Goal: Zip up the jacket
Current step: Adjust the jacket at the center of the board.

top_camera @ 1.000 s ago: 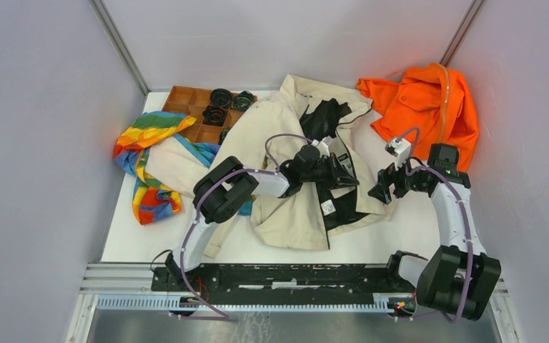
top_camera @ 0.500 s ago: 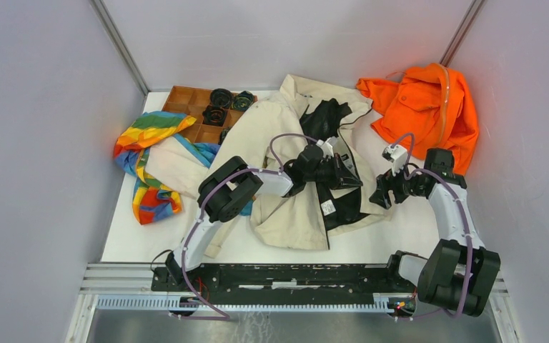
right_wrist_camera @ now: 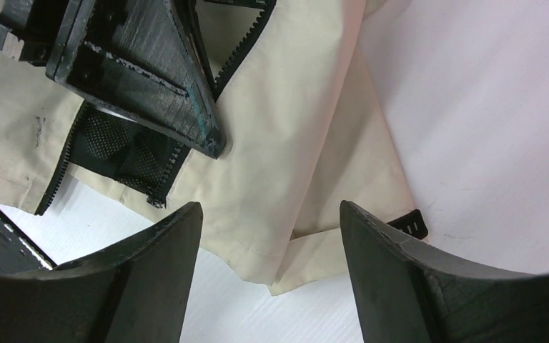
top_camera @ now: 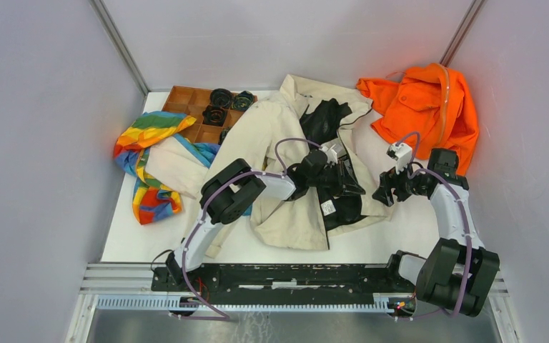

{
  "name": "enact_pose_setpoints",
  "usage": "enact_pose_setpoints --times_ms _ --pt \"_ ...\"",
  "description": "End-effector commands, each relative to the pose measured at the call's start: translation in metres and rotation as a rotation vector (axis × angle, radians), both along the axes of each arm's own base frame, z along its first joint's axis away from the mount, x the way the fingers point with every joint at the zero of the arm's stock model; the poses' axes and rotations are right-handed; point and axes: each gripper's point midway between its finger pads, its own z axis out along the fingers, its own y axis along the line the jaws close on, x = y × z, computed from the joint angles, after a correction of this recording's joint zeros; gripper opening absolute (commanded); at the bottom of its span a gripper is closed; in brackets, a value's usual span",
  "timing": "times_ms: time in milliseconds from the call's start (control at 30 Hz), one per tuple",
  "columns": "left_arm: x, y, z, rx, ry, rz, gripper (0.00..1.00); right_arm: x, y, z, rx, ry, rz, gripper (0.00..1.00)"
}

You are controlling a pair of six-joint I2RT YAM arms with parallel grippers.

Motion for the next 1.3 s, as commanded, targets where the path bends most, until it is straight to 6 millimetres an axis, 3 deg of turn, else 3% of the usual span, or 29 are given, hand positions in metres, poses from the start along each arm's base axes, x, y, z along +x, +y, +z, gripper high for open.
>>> enact_pose_setpoints --times_ms 0,267,533,600,700,1033,1267 --pt "-0.013 0.001 0.013 -0.006 -0.042 -0.044 0.21 0.003 0.002 0.006 0.018 -0.035 0.002 0.76" --pt "-0.03 0.009 0.009 0.056 -0.058 -0.076 0.21 0.003 0.005 0.009 0.032 -0.045 0.013 0.77" --pt "-0.031 0.005 0.012 0.054 -0.068 -0.087 0.2 0.001 0.009 0.015 0.052 -0.062 0.038 0.78" --pt "-0.029 0.004 0.014 0.05 -0.076 -0.085 0.16 0.001 0.01 0.017 0.054 -0.07 0.047 0.78" --pt "-0.021 0.001 0.022 0.024 -0.097 -0.067 0.03 0.001 0.014 0.02 0.07 -0.076 0.064 0.79" --pt "0.003 -0.004 0.061 -0.148 -0.13 0.001 0.02 -0.004 0.025 0.048 0.081 -0.185 0.187 0.83" --pt "0.004 -0.005 0.072 -0.217 -0.068 0.012 0.02 -0.005 0.021 0.07 -0.101 -0.403 0.387 0.93"
